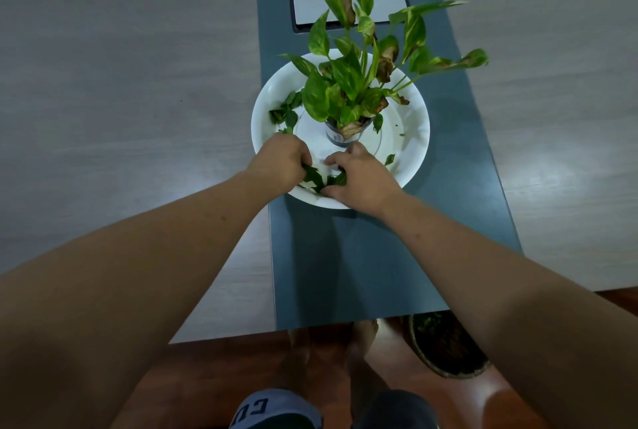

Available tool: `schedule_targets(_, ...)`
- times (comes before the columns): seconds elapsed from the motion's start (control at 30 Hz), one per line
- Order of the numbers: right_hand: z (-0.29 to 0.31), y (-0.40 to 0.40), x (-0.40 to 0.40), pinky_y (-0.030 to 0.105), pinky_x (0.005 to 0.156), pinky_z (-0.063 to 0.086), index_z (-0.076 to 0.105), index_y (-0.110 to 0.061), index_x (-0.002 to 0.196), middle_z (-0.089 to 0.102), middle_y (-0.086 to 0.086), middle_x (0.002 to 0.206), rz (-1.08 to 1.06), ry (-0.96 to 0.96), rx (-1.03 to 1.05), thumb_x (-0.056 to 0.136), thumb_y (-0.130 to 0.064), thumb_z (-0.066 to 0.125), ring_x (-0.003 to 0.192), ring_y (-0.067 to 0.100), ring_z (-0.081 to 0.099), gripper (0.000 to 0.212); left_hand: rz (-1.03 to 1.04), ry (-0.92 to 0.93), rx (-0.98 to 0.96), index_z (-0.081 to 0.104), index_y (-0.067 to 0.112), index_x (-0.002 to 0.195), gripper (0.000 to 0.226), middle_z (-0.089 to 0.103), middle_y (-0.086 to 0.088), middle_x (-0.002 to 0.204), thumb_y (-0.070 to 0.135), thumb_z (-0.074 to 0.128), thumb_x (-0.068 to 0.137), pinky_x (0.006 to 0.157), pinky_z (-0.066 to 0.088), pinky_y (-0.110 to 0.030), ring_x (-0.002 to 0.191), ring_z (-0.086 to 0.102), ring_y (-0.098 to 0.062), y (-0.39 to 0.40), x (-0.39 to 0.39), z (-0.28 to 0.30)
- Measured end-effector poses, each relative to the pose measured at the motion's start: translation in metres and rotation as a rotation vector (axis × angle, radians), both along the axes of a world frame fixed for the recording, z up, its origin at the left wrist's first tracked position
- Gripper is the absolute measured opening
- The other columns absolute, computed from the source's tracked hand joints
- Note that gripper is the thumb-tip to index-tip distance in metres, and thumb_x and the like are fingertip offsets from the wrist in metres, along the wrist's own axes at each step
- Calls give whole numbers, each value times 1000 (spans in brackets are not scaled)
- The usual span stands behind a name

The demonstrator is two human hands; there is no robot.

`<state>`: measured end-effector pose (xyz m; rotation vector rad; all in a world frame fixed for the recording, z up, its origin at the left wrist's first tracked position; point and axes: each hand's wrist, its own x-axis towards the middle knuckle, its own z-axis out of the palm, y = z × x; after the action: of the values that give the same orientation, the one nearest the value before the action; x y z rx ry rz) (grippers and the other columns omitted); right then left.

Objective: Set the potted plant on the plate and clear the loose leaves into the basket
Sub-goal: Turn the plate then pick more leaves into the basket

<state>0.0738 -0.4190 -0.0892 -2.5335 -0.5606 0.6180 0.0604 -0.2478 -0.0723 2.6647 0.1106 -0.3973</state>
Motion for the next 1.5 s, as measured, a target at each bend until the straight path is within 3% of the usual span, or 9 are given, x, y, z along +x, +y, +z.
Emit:
schedule_targets(0.23, -1, 10, 5, 34, 85, 49, 74, -16, 102, 60, 7, 107, 64, -68, -33, 85, -14, 66, 99, 25, 59, 19, -7, -14, 11, 78, 3, 100, 23, 75, -11, 105, 1, 66, 81, 87, 45, -25, 101, 66, -26, 3, 2, 4)
schedule_targets(0.43, 5, 7, 5, 33, 86, 52, 77, -13, 92, 72, 4, 100, 54, -56, -16, 84, -5, 57, 95, 24, 64, 23, 103, 10, -56, 79, 5, 95, 22, 76, -10, 101, -1, 66, 78, 77, 44, -20, 97, 67, -24, 4, 2, 3)
schedule_targets(0.57, 10, -5, 6, 26, 84, 52, 77, -10, 91, 72, 5, 101, -136, -46, 42, 84, -8, 60, 93, 21, 66, 18, 157, 17, -92, 78, 4, 100, 23, 75, -9, 106, -1, 65, 81, 80, 46, -19, 101, 66, -22, 8, 2, 6)
schedule_targets(0.63, 11, -3, 4, 27, 83, 52, 75, -12, 94, 67, 7, 105, -144, -39, -4, 82, -14, 64, 94, 22, 65, 16, 172, 24, -92, 78, 4, 101, 24, 74, -9, 107, -1, 66, 81, 82, 48, -21, 102, 66, -22, 10, 2, 6)
schedule_targets(0.77, 6, 12, -3, 34, 86, 49, 62, -17, 110, 50, 9, 118, -161, -2, -162, 74, -32, 71, 104, 29, 55, 40, 152, 32, -78, 78, 4, 98, 24, 75, -9, 106, -3, 65, 79, 85, 51, -24, 102, 66, -22, 6, 4, 3)
schedule_targets(1.1, -6, 22, -8, 25, 73, 45, 73, -10, 89, 66, 11, 104, -296, -97, -28, 77, 1, 56, 92, 29, 63, 23, 123, 17, -70, 79, 4, 95, 23, 76, -9, 102, -1, 66, 78, 79, 47, -21, 98, 68, -22, 7, 5, -1)
schedule_targets(1.23, 7, 18, -2, 27, 66, 59, 76, -10, 77, 75, 5, 84, -535, 86, 156, 75, 4, 57, 73, 25, 69, 24, 133, 17, -97, 78, 3, 100, 24, 75, -9, 106, -1, 66, 80, 85, 49, -22, 102, 67, -23, 7, 5, 1)
schedule_targets(1.37, 27, 5, 3, 12, 40, 48, 76, -9, 78, 71, 7, 70, -795, 260, 318, 76, 2, 61, 51, 17, 65, 19, 166, 31, -128, 78, 3, 101, 24, 75, -10, 106, 0, 66, 81, 83, 49, -21, 101, 67, -23, 5, 2, 5)
schedule_targets(1.5, 35, -6, -1, 20, 52, 54, 77, -6, 82, 72, 8, 71, -796, 293, 310, 77, 1, 61, 55, 17, 66, 18, 178, 37, -125, 79, 6, 98, 23, 76, -8, 103, 1, 66, 79, 85, 53, -24, 100, 68, -23, 3, 2, 8)
